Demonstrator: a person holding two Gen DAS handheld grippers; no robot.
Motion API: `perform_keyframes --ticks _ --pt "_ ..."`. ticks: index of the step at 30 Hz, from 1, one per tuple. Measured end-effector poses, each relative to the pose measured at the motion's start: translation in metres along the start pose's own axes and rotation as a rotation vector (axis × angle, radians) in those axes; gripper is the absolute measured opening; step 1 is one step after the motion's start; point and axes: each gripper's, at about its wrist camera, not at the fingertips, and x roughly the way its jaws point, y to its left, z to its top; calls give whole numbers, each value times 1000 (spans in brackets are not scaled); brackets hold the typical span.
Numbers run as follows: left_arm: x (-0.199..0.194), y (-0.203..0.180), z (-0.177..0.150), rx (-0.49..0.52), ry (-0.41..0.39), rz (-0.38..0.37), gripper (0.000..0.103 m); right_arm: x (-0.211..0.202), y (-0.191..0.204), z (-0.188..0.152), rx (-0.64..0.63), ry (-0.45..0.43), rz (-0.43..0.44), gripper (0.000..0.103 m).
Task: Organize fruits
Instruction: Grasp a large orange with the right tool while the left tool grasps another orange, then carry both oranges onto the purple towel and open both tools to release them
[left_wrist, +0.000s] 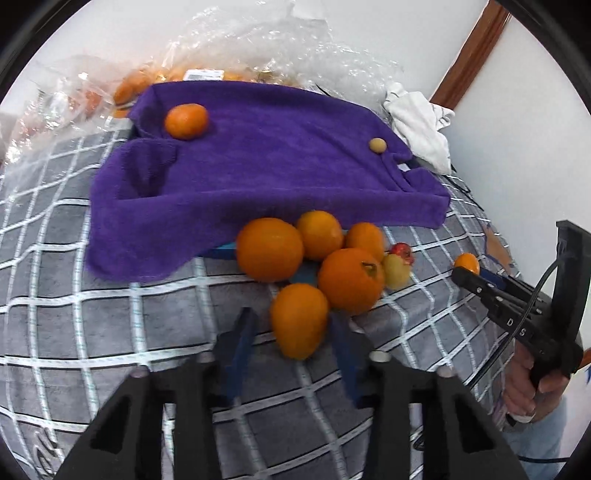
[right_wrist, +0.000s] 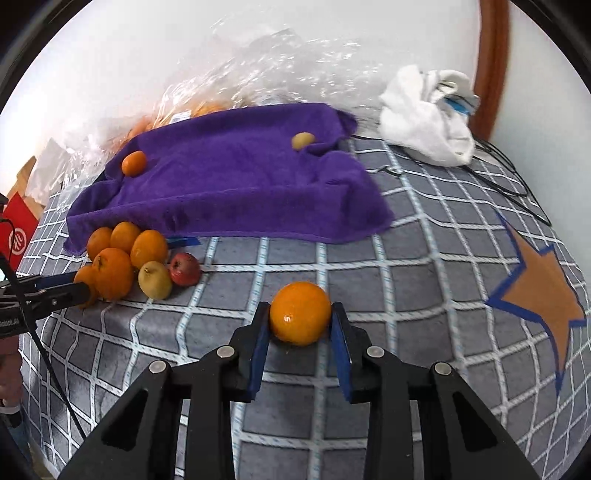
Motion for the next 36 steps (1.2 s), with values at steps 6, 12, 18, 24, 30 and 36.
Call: perform_keyframes --ticks 6,12,18,24,30,36 --pt "-5 -9 0 36 -12 61 31 -10 -8 -1 18 -29 1 32" --pt "-40 7 13 13 -102 106 31 -16 -4 16 25 -69 -7 32" --pt "-71 22 45 5 -225 157 31 -26 -1 53 53 -148 18 32" --pt "-76 26 84 -11 -302 165 31 -35 8 96 83 -243 68 32" --pt "-60 27 106 -15 -351 143 31 -19 17 123 60 -275 69 32" --pt "-25 33 96 0 -336 124 31 11 11 121 71 -255 88 32"
